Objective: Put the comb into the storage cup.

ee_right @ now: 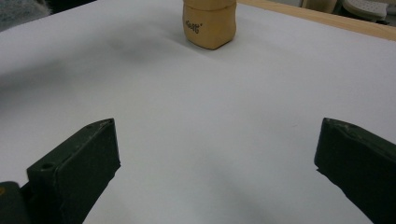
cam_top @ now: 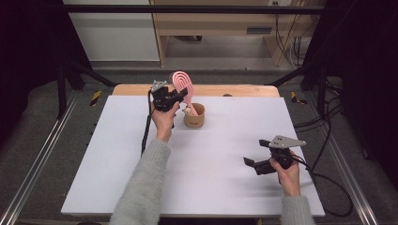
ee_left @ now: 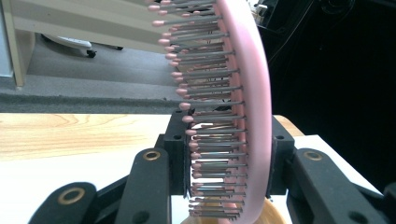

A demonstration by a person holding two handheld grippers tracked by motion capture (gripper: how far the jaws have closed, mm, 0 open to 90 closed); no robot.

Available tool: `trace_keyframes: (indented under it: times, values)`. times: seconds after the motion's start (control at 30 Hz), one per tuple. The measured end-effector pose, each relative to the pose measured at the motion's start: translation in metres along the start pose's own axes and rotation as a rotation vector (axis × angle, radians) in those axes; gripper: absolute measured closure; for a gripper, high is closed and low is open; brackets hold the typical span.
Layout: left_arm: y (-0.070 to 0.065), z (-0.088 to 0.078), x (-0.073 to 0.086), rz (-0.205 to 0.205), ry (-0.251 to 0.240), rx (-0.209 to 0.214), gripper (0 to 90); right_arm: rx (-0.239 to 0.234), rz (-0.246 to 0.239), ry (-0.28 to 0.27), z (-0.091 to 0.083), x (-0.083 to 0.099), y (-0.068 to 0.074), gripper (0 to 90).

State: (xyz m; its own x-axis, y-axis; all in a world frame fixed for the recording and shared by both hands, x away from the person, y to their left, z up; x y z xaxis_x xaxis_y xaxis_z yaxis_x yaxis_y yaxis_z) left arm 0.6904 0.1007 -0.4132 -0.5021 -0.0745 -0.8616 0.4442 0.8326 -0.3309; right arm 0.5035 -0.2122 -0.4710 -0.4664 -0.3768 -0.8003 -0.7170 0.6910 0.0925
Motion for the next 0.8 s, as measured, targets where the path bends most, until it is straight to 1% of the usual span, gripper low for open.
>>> trace_keyframes:
  times: [0.5,0.67,0.8]
  values:
    - [0.008,-0.003,0.002,-0.011,-0.002,-0.014,60.6,-0.001,0.0,0.0,0.0,0.0,0.0,0.5]
    - [0.011,-0.004,0.003,-0.018,0.003,-0.017,60.1,0.0,0.001,0.001,0.0,0.0,0.0,0.5]
    - [0.014,-0.005,0.004,-0.015,0.009,-0.025,59.5,0.0,0.001,0.003,0.001,0.0,0.0,0.5]
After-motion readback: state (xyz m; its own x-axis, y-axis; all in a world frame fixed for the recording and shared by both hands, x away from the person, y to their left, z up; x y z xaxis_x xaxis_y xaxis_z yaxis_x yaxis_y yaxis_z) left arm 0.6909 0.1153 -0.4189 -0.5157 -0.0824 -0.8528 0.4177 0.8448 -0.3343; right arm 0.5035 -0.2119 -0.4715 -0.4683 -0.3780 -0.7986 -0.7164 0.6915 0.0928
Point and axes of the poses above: each handheld gripper's, and its own axes: z roughly forward along the jaws, x roughly out of its underside, y roughly to its left, the point moved 6 cm from there along z, roughly forward along the jaws, and after that the axes turned 9 degrees about y, right-handed, at the moved point
